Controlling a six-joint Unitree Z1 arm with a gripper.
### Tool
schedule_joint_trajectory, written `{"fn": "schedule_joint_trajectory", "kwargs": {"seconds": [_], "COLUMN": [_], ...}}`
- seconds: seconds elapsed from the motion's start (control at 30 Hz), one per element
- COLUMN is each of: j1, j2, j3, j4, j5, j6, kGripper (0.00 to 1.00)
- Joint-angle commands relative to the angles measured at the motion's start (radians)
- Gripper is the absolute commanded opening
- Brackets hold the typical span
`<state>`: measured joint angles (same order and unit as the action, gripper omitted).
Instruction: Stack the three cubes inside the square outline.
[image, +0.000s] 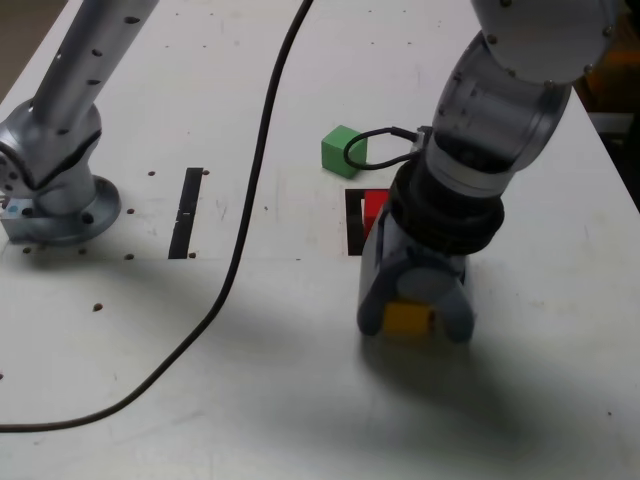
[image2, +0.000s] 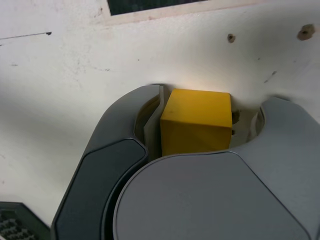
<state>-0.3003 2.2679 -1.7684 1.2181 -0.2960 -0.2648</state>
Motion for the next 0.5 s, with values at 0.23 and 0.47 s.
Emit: {"fn": "schedule_joint_trajectory", "kwargs": {"seconds": [0.23, 0.47], "j1": [0.001, 0.002], "j2": [-0.035, -0.084], "j3": [-0.002, -0.003], "j4": [-0.008, 0.037], "j5": [0.041, 0.073], "j6": [-0.011, -0.034], "kGripper": [0.23, 0.23]}}
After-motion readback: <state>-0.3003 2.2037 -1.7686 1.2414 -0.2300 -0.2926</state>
